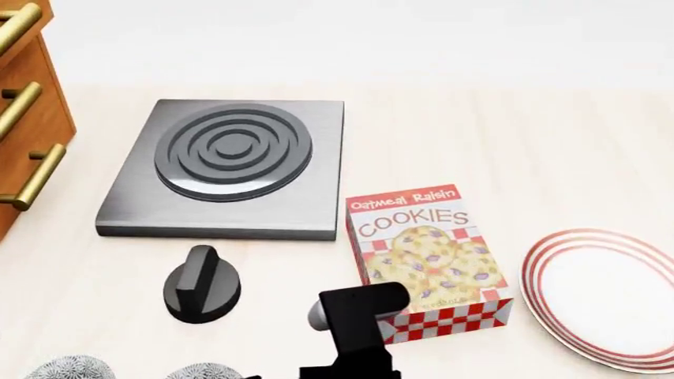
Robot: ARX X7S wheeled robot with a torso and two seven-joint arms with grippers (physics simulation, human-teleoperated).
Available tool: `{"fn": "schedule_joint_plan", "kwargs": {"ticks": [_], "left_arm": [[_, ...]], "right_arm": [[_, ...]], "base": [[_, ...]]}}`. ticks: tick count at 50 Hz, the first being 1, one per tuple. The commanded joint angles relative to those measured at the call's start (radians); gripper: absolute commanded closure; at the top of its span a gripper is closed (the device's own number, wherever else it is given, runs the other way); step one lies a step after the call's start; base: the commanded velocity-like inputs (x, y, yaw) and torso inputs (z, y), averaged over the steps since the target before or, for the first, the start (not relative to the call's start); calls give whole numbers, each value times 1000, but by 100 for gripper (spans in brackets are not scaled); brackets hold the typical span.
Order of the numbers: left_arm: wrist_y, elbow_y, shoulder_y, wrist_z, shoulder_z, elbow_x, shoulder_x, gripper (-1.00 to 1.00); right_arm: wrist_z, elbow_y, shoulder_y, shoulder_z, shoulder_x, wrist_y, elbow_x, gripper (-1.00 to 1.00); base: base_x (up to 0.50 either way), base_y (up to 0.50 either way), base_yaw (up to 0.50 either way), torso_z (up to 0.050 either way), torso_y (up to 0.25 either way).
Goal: Pick the akita bowl from table center and place it on the plate.
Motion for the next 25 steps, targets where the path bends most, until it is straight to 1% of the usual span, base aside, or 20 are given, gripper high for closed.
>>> {"fn": "schedule_joint_plan", "kwargs": {"ticks": [1,25], "left_arm": [[-2,5,2,-2,5,-6,-3,-100],[5,1,10,-9,-3,-26,-6,-100]], "right_arm": [[-26,45,20,-27,-5,-17,-15,-100],[-96,174,76,-111,-31,-53,-64,-100]], "base": [[0,0,0,0,0],[0,0,0,0,0]]}}
